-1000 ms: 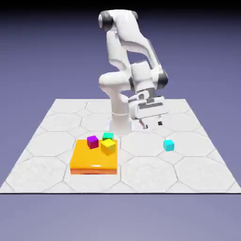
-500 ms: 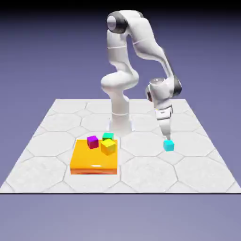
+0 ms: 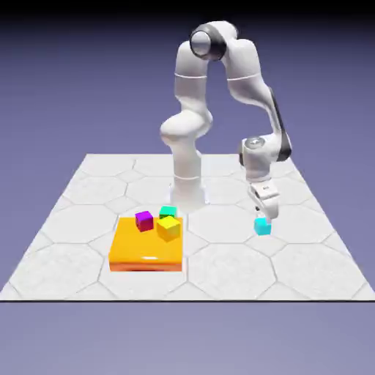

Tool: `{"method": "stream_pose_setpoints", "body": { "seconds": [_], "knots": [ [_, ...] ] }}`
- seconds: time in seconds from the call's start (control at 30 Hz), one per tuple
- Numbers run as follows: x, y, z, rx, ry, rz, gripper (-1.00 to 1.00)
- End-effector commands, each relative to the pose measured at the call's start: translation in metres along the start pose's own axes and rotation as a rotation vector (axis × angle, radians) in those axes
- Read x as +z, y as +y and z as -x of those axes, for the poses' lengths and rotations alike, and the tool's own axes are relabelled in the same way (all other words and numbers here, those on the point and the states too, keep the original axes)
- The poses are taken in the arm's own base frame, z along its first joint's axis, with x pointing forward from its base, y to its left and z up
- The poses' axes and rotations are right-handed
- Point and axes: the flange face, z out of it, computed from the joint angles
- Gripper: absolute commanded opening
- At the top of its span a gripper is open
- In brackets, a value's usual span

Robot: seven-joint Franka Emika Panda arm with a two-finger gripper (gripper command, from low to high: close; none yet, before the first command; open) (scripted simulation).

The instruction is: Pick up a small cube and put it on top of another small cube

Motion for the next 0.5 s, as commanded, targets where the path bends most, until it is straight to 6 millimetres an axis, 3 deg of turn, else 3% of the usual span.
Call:
{"method": "stream_pose_setpoints", "body": {
  "seconds": [0.0,0.33,0.37,0.47],
  "knots": [
    [0.004,0.0,0.0,0.0,0.0,0.0,0.0],
    [0.044,-0.002,0.007,0.001,-0.009,0.012,0.0],
    [0.044,-0.002,0.007,0.001,-0.009,0.012,-1.0],
    [0.035,0.0,0.005,0.001,-0.005,0.008,-1.0]
  ]
}}
